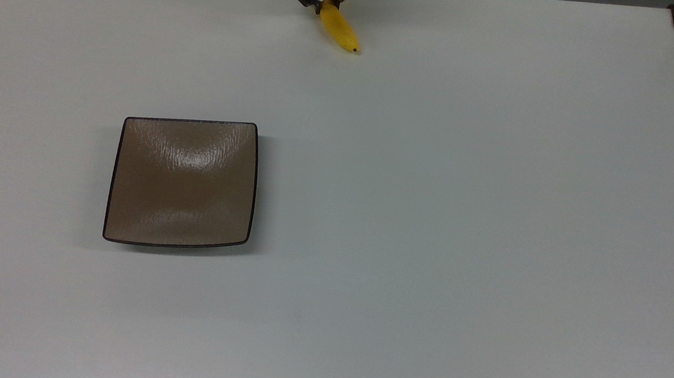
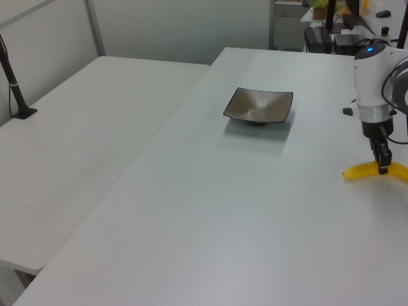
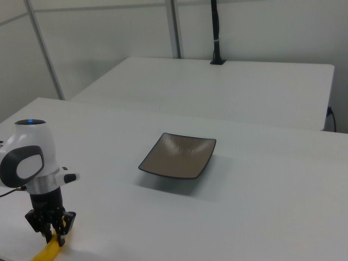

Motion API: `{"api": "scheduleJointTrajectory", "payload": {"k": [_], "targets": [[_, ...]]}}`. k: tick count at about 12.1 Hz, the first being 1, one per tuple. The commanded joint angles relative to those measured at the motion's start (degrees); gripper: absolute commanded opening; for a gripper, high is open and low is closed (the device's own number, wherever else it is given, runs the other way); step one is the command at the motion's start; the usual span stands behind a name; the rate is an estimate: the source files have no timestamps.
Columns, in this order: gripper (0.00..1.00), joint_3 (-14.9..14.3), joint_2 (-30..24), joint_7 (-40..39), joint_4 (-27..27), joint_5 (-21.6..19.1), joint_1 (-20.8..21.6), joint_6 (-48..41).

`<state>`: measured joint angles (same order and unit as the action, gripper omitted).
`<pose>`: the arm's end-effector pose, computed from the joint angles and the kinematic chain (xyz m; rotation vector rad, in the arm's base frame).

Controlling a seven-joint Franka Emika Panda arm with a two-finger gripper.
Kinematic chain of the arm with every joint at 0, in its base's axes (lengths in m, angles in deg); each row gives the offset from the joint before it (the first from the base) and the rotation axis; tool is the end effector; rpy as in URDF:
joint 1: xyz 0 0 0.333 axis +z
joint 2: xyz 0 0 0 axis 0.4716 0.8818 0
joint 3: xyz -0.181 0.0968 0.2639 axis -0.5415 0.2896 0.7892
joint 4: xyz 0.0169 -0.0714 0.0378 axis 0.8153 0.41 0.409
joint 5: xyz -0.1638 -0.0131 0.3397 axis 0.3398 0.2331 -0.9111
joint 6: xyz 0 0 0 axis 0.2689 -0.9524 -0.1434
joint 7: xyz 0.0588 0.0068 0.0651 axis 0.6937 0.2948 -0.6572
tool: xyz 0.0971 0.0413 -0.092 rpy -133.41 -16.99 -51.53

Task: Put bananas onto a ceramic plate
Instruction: 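Lift the held banana and carry it over the square plate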

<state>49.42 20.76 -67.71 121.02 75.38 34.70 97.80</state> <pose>0.3324 0.0827 0.3046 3.0227 0.6489 -0.3822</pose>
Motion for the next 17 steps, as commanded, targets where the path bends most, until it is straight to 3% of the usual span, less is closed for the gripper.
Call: {"api": "scheduleJointTrajectory", "payload": {"k": [1,5,7,10,14,17], "targets": [[0.00,0.24,-1.15,-0.29,-7.09,-0.69,0.04,-9.43],[0.00,-0.28,-0.37,-1.78,-29.73,-0.78,-3.38,-28.76],[0.00,-0.55,0.25,-3.54,-36.45,-1.91,-4.97,-32.32],[0.00,-0.90,9.10,-5.13,-51.90,-2.89,-6.73,-41.18],[0.00,-0.99,13.07,-5.13,-56.68,-2.89,-8.75,-40.94],[0.00,-1.17,22.27,-5.39,-66.94,-2.27,-10.51,-40.77]]}}
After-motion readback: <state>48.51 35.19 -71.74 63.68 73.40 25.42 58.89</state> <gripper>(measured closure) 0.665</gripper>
